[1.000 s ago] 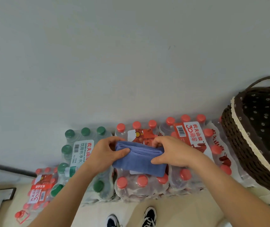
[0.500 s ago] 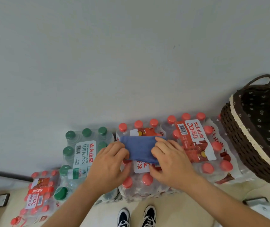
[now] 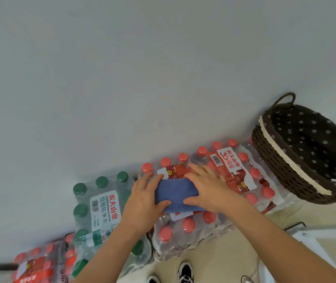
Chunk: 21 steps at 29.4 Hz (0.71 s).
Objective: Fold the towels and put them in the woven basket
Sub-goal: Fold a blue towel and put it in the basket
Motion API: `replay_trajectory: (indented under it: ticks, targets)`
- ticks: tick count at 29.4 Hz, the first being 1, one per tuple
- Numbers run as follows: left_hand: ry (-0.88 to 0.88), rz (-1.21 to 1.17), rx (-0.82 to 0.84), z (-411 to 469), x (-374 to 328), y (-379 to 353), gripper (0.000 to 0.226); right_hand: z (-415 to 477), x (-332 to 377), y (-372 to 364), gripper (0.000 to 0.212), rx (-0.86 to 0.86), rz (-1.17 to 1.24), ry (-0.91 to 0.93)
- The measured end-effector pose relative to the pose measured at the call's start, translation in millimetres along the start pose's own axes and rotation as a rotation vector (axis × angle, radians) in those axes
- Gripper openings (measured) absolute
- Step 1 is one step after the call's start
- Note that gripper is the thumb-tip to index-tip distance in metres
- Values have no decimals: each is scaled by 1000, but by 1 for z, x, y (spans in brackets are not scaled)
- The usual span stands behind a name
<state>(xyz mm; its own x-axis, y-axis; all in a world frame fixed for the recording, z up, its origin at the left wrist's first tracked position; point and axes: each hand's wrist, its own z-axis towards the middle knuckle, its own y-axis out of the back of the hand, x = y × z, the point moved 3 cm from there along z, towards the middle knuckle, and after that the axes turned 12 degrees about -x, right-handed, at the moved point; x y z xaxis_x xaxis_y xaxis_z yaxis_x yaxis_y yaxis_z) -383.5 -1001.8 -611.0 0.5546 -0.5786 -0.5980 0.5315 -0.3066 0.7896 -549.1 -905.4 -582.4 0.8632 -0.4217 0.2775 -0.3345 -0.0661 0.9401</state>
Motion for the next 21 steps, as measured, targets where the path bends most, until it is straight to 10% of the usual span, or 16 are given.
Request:
replay_trajectory:
  ticks: [11, 21]
  targets:
    - [-233, -123, 68, -9, 12, -1, 54, -51, 13, -35, 55, -482, -91, 35]
    - [222, -654, 110, 2, -22, 35, 47, -69, -10, 28, 46, -312, 958, -400]
